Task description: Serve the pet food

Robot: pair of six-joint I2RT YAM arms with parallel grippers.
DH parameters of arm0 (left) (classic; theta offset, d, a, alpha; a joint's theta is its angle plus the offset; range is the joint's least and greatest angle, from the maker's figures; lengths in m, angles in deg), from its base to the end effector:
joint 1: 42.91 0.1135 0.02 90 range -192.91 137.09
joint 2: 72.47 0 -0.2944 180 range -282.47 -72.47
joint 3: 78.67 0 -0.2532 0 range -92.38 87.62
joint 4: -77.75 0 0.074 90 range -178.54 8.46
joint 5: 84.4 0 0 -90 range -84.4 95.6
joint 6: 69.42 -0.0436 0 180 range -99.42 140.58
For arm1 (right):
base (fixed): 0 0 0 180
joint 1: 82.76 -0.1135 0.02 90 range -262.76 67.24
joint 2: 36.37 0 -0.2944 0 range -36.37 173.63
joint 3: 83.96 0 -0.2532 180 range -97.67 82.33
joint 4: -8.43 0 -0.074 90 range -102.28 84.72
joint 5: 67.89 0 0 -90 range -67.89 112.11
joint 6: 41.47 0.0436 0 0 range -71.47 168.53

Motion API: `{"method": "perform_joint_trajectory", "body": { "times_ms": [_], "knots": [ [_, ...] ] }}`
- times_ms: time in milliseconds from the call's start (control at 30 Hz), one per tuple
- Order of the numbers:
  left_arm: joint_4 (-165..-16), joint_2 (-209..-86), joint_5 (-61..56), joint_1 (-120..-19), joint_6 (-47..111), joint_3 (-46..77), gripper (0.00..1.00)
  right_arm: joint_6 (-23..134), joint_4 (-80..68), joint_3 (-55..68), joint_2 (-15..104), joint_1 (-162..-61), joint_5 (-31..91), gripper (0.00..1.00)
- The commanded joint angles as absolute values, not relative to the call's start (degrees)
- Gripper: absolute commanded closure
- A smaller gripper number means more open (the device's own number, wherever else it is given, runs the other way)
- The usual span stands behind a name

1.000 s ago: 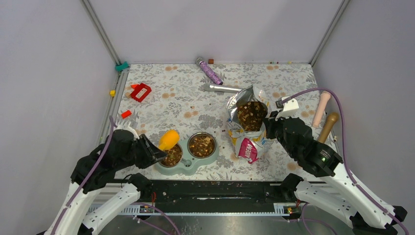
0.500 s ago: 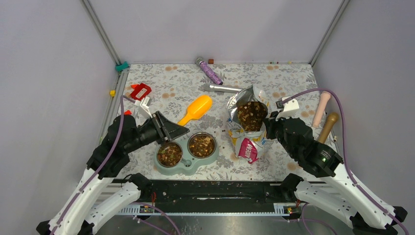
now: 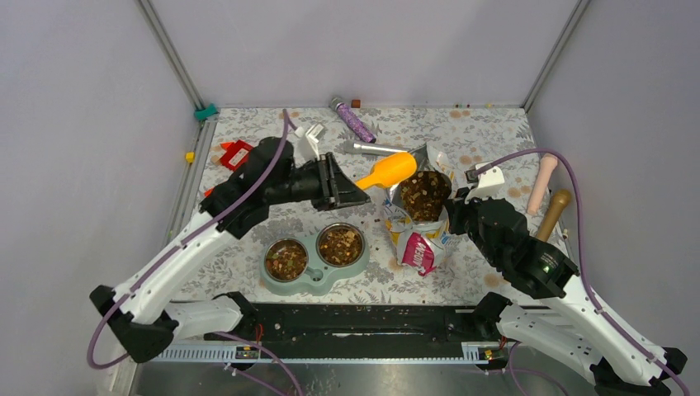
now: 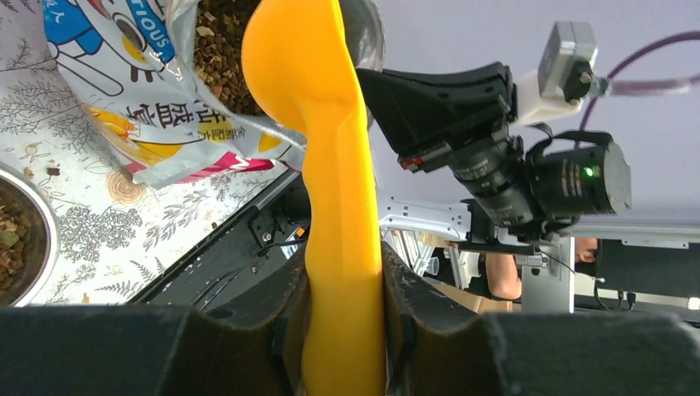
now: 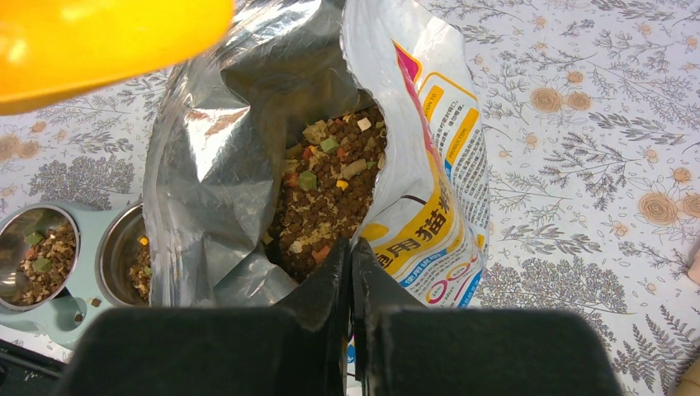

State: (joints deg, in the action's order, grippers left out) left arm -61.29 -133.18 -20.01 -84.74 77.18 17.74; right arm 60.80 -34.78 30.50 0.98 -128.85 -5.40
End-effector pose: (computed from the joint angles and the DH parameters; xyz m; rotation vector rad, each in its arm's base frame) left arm 0.1491 -0.1587 0.4335 0.0756 2.1901 -1.5087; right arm 0.0963 0.0710 0.3825 -0.1981 1.8010 0.2854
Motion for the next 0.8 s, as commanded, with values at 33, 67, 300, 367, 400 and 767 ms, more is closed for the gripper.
{"method": "perform_joint_trajectory", "body": {
  "times_ms": [33,67,300,367,400,767],
  "knots": [
    [-48.8,-143.0,-17.8,-87.8,73.1,4.9,1.0,60.9,-31.0,29.1,0.2,-129.3,-6.0,1.0],
    [-47.4,-145.0,-17.4,-88.0,73.0,3.5,1.0,60.8,-31.1,28.9,0.4,-129.3,-6.1,1.0],
    [-34.0,-156.9,-12.0,-91.9,70.3,-9.6,1.0,61.0,-34.4,26.1,3.9,-129.3,-5.6,1.0],
    [-28.6,-160.5,-8.8,-92.9,70.2,-14.7,1.0,61.3,-34.8,25.8,4.6,-129.3,-7.1,1.0],
    [-26.3,-162.3,-7.7,-93.1,70.2,-16.9,1.0,61.4,-34.9,25.6,4.9,-129.3,-7.9,1.0],
    [-5.9,-185.9,5.3,-95.2,74.7,-39.5,1.0,62.5,-36.4,25.1,6.8,-129.8,-13.1,1.0]
  ]
}}
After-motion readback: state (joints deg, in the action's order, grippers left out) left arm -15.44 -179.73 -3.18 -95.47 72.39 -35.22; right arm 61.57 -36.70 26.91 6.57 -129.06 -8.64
